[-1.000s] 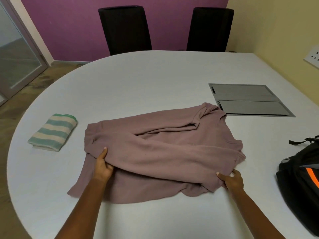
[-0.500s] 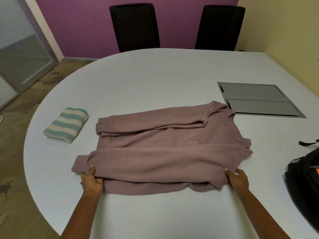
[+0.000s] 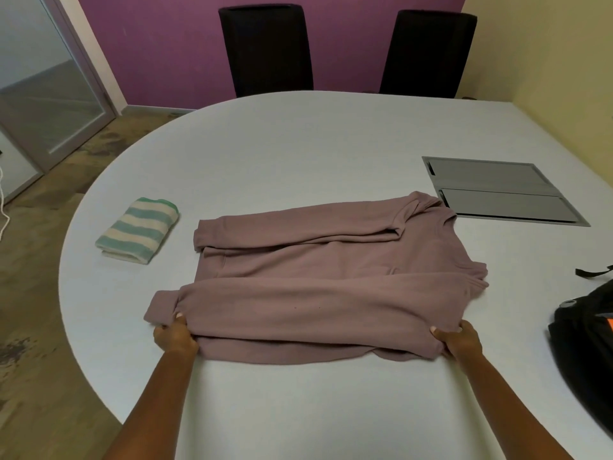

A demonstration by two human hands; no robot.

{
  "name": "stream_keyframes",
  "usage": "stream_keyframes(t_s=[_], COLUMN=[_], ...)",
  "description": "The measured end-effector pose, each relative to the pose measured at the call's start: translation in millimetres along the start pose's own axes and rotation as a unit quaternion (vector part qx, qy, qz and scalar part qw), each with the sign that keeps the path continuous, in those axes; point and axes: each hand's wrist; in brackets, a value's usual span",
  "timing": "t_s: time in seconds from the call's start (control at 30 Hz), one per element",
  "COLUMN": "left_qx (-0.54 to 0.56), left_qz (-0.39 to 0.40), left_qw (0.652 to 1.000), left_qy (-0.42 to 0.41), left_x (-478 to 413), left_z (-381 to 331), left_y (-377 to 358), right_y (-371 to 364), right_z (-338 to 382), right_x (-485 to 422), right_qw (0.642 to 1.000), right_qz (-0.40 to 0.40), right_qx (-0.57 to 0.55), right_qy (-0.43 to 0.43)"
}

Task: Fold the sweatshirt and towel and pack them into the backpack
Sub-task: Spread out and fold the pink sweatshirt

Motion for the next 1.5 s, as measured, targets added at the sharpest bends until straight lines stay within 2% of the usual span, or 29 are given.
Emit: stream_keyframes(t_s=[0.03,0.07,0.13,0.17,0.2,0.27,0.3,0.37,0.4,0.47,0.53,0.6,0.67,0.77,0.9,1.0,1.1,1.2,1.27,1.43,1.5], left_qx=[0.027,-0.012,-0.149,-0.213,-0.265,-0.373,-0.419,-0.479,-0.528,-0.614,-0.640,-0.638,-0.638,-0.649,-0.640,-0.637,-0.612,-0.548,-0.551,-0.566,-0.578], left_qz=[-0.014,-0.024,-0.026,-0.011,0.022,0.127,0.191,0.297,0.330,0.364,0.375,0.378,0.376,0.356,0.331,0.328,0.315,0.311,0.328,0.351,0.351], left_qw=[0.999,0.999,0.978,0.956,0.924,0.820,0.762,0.671,0.617,0.532,0.486,0.469,0.466,0.475,0.501,0.507,0.497,0.473,0.457,0.470,0.466], left_qy=[-0.013,-0.047,-0.141,-0.202,-0.276,-0.415,-0.454,-0.482,-0.481,-0.456,-0.462,-0.480,-0.485,-0.477,-0.479,-0.479,-0.528,-0.615,-0.616,-0.579,-0.571], left_x=[-3.3,-3.4,3.8,13.2,18.8,25.5,23.2,13.9,9.9,2.8,-5.1,-7.4,-7.9,-13.1,-15.7,-19.6,-20.8,-30.4,-35.3,-38.8,-40.3], left_z=[-0.1,-1.7,-3.7,-6.4,-5.0,2.4,8.8,17.4,19.0,19.9,16.5,10.2,4.1,-0.7,-9.3,-14.4,-23.4,-14.2,-1.9,7.3,3.7], left_y=[0.2,-0.7,1.3,3.5,5.7,9.1,11.5,13.4,14.5,18.8,24.0,27.1,27.5,25.5,18.4,16.1,22.1,39.9,52.8,59.6,58.6], right_y=[-1.2,-1.6,-3.1,-6.7,-12.3,-23.5,-28.8,-33.0,-32.5,-29.3,-28.5,-28.6,-28.6,-26.4,-18.5,-11.9,-7.1,-8.4,-9.8,-13.8,-13.2], right_z=[2.2,5.1,10.6,11.3,9.0,-2.9,-11.1,-21.5,-24.5,-24.3,-25.6,-27.3,-25.9,-21.3,-14.5,-15.5,-19.9,-28.0,-32.4,-36.2,-37.2], right_x=[6.5,13.2,27.9,35.0,40.2,45.8,44.4,42.8,43.1,46.4,46.9,44.1,42.5,42.6,44.6,45.4,44.9,42.8,41.5,37.3,34.6], right_qw=[0.999,0.997,0.977,0.953,0.921,0.857,0.822,0.766,0.753,0.746,0.740,0.736,0.733,0.720,0.680,0.692,0.709,0.708,0.709,0.695,0.690], right_qz=[-0.014,-0.041,-0.122,-0.166,-0.197,-0.190,-0.180,-0.153,-0.140,-0.115,-0.121,-0.139,-0.148,-0.162,-0.201,-0.209,-0.183,-0.152,-0.122,-0.073,-0.074], right_qx=[0.035,0.067,0.144,0.187,0.227,0.296,0.333,0.397,0.412,0.417,0.418,0.405,0.408,0.434,0.438,0.409,0.411,0.434,0.454,0.460,0.474], right_qy=[0.006,0.022,0.099,0.170,0.248,0.377,0.426,0.481,0.493,0.506,0.513,0.524,0.524,0.517,0.553,0.557,0.543,0.536,0.525,0.548,0.542])
Point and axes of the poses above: each hand's wrist, its own x-axis away from the middle knuckle, its own y-axis out of the back of the hand, z = x × y, and after that the axes turned 14 degrees about x, right-handed
